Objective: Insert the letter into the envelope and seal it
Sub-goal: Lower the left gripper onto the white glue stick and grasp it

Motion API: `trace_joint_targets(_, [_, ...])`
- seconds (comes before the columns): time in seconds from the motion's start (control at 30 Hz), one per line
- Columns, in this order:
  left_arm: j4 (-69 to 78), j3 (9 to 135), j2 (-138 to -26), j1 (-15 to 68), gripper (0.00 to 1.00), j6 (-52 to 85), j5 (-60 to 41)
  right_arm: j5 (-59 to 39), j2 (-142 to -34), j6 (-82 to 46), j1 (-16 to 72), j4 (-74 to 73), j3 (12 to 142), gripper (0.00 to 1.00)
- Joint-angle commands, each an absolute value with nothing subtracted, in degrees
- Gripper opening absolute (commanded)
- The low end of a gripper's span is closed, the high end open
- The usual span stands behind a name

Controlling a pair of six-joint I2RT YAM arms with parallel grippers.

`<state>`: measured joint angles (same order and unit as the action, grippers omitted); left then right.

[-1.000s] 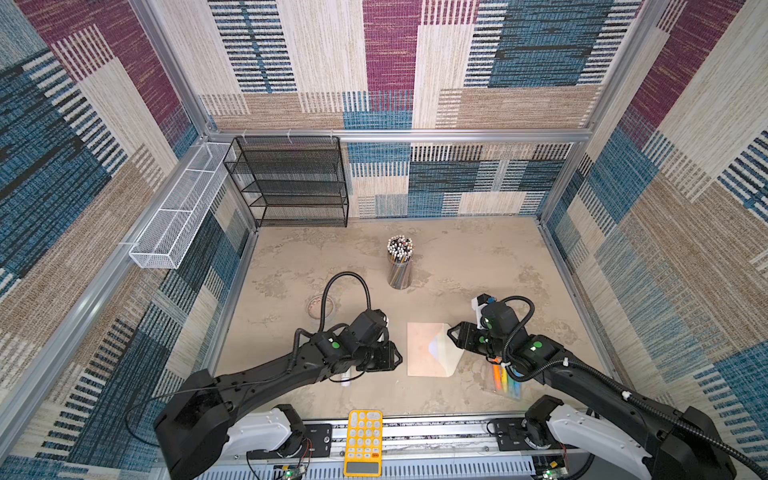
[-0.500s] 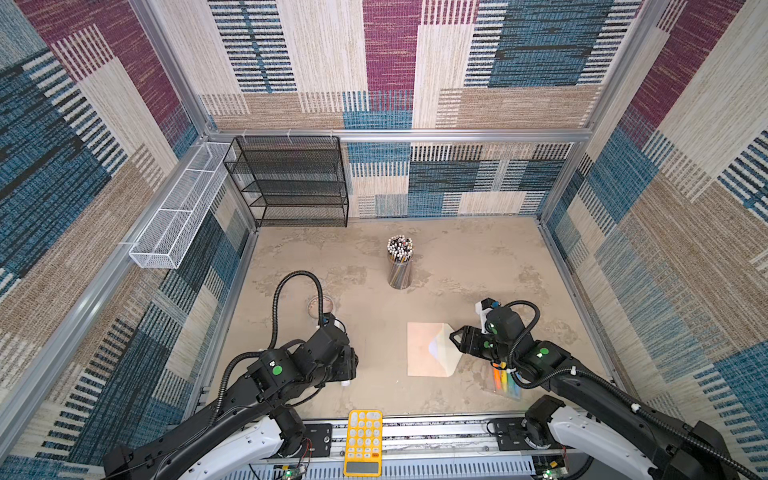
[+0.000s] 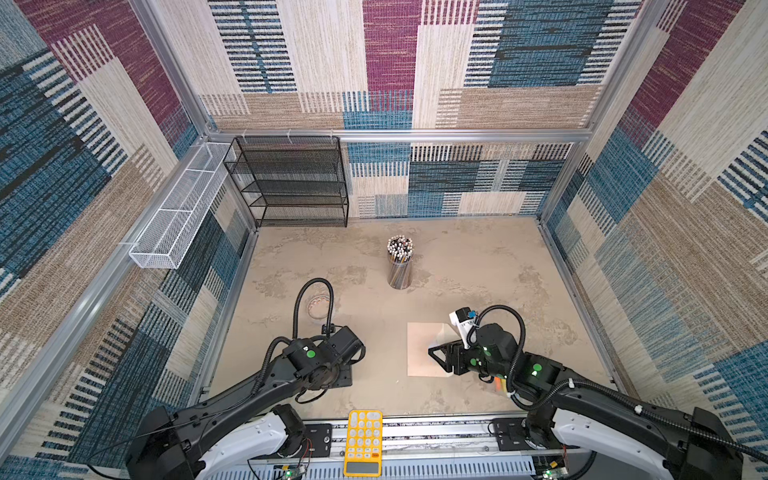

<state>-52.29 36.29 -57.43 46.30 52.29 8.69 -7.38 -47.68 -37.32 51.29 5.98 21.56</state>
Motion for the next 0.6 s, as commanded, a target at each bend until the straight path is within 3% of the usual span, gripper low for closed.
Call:
trace_joint_targets(0.0, [-47.7, 36.0, -59.0, 44.5, 0.57, 50.1, 6.6, -3.9, -48.4, -36.1, 54.6, -0.7, 20.8, 0.58])
trace_joint_targets(0.2, [-45.4, 37.6, -64.2, 42.4, 0.57, 47.6, 4.7, -1.2, -50.8, -35.9, 59.6, -3.6, 19.6, 0.57])
trace_joint_targets(0.57, [-44.3, 38.4, -71.3, 41.9, 0.52, 46.9, 4.2, -0.8, -49.6, -37.5, 60.2, -5.1, 17.6, 0.57])
